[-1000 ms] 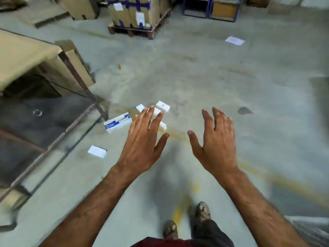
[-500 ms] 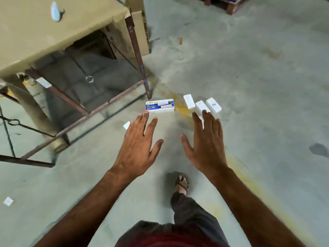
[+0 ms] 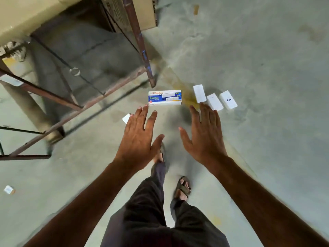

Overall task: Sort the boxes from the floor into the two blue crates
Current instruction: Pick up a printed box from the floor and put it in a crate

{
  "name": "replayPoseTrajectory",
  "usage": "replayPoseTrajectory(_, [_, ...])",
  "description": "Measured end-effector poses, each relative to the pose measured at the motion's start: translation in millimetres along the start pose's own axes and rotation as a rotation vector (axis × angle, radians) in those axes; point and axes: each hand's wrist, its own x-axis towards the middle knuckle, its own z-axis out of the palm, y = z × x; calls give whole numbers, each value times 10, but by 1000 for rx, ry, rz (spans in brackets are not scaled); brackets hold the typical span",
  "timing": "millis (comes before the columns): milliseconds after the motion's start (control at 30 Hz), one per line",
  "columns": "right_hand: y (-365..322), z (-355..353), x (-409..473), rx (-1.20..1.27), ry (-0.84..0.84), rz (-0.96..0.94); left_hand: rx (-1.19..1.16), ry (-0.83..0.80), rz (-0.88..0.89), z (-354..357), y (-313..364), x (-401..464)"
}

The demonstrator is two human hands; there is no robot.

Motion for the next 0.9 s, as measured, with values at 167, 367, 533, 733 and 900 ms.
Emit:
replayPoseTrajectory(167, [119, 454, 796, 7, -38, 21, -32, -72, 0, 540, -449, 829])
replayPoseTrajectory(367, [338, 1437, 1976, 8, -135, 70, -26, -196, -56, 1543, -1134, 1970])
replayPoseTrajectory(533, [527, 2313, 2678, 15, -151, 65, -51, -295, -191, 2400, -1576, 2624])
replayPoseTrajectory(733, [898, 3940, 3652, 14, -172, 48, -76, -347, -334, 3904, -2207, 3422])
replayPoseTrajectory(900, [1240, 5280, 4472, -18, -218, 101, -133, -364, -460, 5211, -2895, 3993])
